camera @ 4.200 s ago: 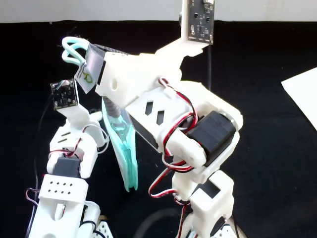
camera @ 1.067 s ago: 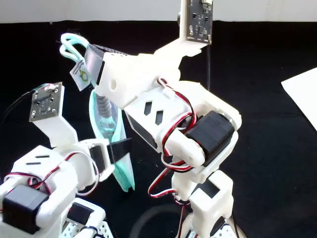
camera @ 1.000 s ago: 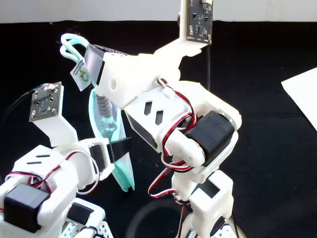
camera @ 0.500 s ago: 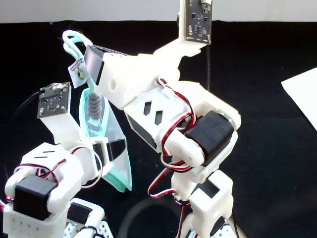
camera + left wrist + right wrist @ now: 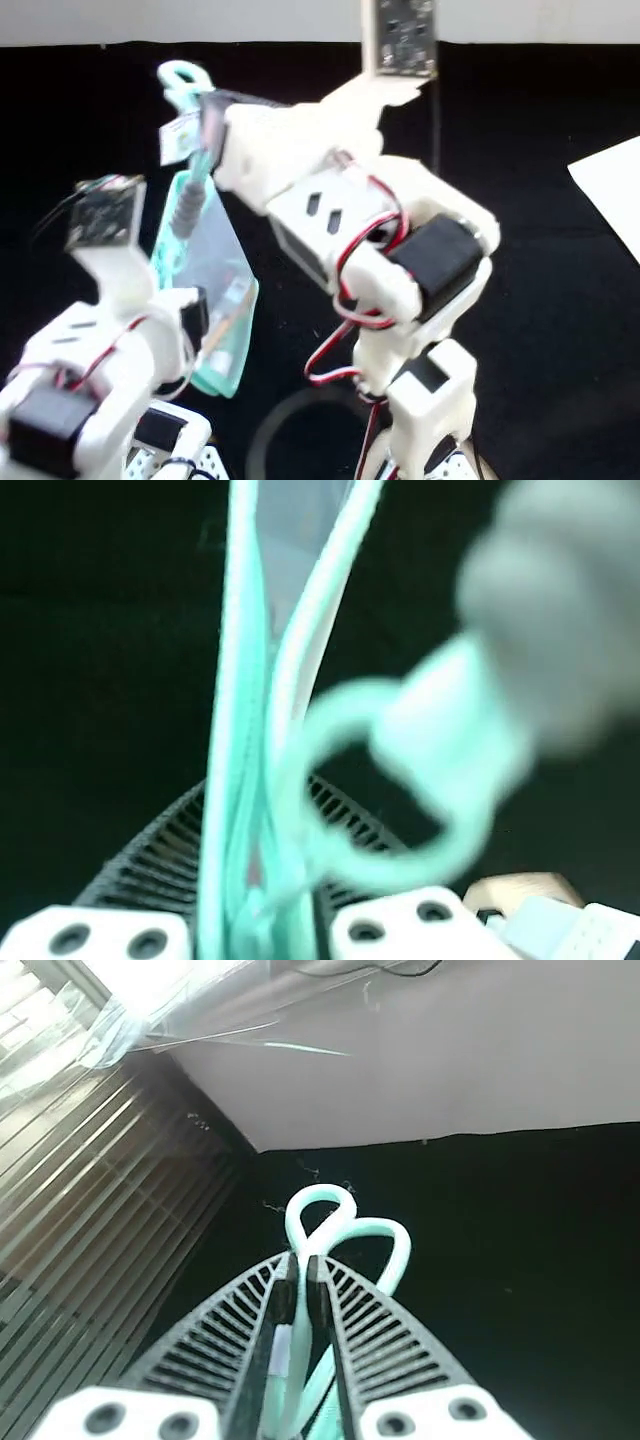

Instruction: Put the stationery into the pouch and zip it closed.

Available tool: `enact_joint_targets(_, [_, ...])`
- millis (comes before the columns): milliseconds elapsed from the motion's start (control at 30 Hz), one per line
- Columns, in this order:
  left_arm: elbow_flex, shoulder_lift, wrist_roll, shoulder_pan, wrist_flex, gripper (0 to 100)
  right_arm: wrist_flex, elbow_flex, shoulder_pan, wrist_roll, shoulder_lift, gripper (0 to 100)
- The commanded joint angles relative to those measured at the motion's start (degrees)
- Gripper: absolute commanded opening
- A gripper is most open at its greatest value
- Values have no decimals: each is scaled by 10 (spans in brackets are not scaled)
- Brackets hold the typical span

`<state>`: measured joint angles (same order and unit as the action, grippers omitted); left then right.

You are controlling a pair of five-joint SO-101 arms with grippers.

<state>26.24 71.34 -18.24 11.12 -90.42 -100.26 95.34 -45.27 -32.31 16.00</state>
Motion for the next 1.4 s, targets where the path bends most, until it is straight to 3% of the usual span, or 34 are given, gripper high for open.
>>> enact_joint_targets(0, [-42,20,-7,-1,-25,7,-7,58,51,9,-2,6])
enact_joint_targets(200, [-70,23,-7,-2,-62,7,-7,34,129,11,-2,6])
enact_joint_targets(433, [-127,24,-5,-5,-76,7,-7,-98,209,11,-2,6])
enact_joint_targets(800, [-116,24,-5,-6,-76,7,-7,-190,229,20,-3,9])
enact_joint_targets(1000, [-116,24,-5,-6,-76,7,-8,-190,232,300,-8,10])
enact_joint_targets(1133, [-116,23,-5,-6,-76,7,-10,-200,239,397,-43,15])
enact_joint_targets(1233, [-100,23,-7,-6,-72,7,-10,-300,228,491,-104,96])
enact_joint_targets(1367, [-51,23,-8,-6,-57,7,-9,-565,192,569,-233,189])
